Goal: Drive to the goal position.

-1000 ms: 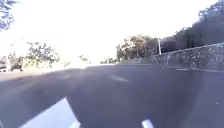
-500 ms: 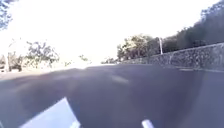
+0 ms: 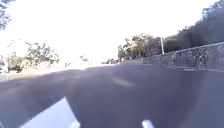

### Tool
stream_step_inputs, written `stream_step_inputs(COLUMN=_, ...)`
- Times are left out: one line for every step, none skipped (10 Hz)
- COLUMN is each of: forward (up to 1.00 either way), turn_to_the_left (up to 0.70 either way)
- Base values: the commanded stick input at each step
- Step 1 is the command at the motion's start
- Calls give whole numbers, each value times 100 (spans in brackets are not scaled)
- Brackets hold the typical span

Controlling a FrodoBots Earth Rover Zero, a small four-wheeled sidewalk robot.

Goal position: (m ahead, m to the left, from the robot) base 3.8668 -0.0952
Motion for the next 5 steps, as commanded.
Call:
stream_step_inputs(forward=70, turn_to_the_left=0)
stream_step_inputs(forward=70, turn_to_the_left=0)
stream_step_inputs(forward=70, turn_to_the_left=0)
stream_step_inputs(forward=70, turn_to_the_left=0)
stream_step_inputs(forward=70, turn_to_the_left=0)
